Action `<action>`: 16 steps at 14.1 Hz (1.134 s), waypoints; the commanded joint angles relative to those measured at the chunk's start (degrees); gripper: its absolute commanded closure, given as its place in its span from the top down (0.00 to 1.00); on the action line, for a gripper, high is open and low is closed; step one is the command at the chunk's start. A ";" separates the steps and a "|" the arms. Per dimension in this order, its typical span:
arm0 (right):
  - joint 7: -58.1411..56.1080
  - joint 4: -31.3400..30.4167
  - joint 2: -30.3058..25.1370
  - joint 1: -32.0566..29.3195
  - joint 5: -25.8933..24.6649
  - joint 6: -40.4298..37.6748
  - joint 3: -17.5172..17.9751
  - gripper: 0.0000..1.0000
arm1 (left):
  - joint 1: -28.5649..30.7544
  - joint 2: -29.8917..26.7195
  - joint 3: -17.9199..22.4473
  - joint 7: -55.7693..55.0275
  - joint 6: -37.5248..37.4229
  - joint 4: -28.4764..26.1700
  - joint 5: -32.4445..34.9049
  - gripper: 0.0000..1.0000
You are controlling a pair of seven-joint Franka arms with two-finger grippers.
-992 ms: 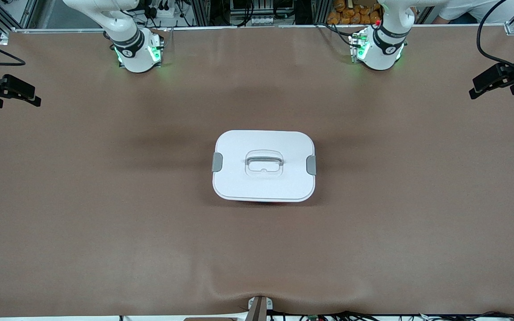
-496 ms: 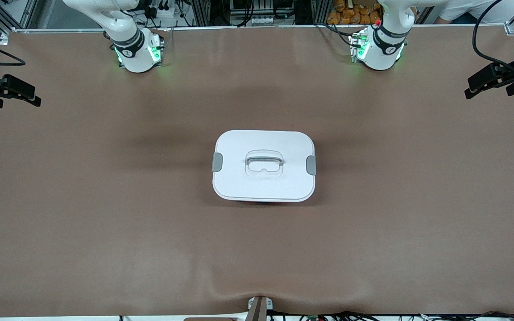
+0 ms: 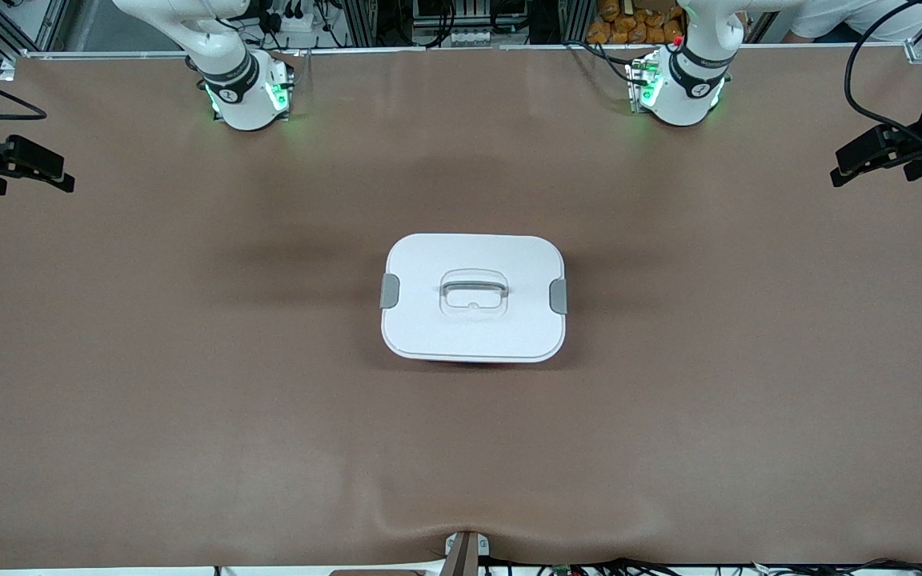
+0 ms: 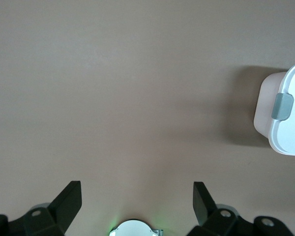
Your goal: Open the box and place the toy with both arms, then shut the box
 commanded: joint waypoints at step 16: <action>0.57 1.13 0.67 -0.69 0.82 -0.69 0.49 1.00 | -0.25 0.80 -1.44 0.96 -0.19 1.85 0.95 1.00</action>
